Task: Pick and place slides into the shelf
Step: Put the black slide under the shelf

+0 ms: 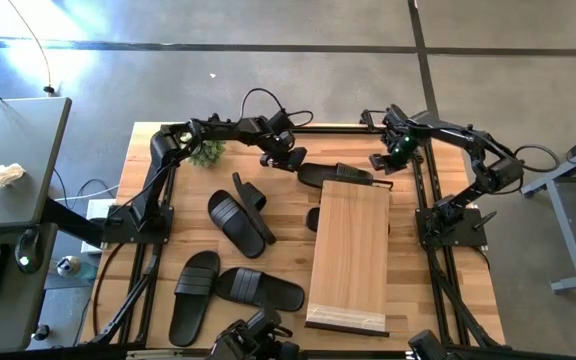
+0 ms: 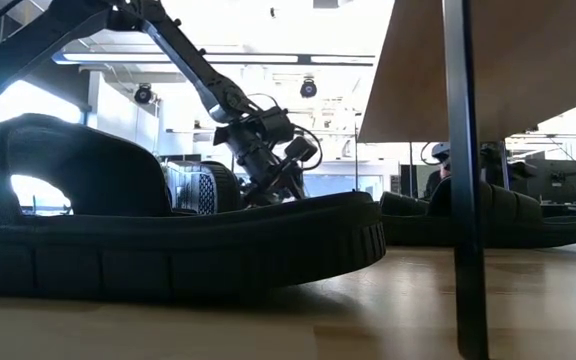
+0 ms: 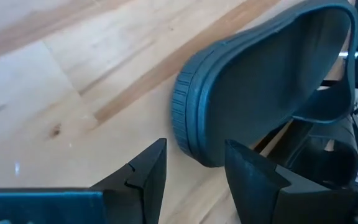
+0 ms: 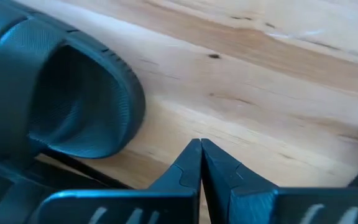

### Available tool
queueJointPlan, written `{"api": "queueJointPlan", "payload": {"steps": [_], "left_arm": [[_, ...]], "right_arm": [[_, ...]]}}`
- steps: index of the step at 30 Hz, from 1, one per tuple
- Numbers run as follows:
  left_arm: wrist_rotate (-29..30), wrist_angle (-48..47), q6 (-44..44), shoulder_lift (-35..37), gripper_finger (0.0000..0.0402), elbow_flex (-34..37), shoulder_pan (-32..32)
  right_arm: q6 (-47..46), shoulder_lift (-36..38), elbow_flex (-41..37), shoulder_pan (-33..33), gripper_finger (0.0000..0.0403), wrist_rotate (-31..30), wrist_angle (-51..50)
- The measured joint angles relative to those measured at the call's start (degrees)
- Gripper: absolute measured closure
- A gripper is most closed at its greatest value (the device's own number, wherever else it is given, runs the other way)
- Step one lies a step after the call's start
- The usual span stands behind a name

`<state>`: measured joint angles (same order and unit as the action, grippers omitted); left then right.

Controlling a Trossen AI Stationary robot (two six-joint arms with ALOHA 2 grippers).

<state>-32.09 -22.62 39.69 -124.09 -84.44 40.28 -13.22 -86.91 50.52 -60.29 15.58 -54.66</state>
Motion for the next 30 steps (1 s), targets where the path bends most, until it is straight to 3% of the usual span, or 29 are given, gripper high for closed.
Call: {"api": "queueJointPlan", "payload": {"steps": [6, 14, 30], "left_arm": [[0.05, 0.01, 0.01, 0.00, 0.0257, 0.02, -0.69], [0.76, 0.03, -0.71, 0.00, 0.0257, 0.02, -0.93], [1.76, 0.10, -0.43, 0.00, 0.0256, 0.00, -0.97]], "right_arm": [[-3.59, -0.50, -5.53, -0.46, 0.0403, 7.06, 0.02], [-14.57, -0.45, -13.33, -0.40, 0.0403, 10.04, 13.47], [-17.85, -0.59, -14.69, 0.00, 0.0403, 15.42, 24.37]]}}
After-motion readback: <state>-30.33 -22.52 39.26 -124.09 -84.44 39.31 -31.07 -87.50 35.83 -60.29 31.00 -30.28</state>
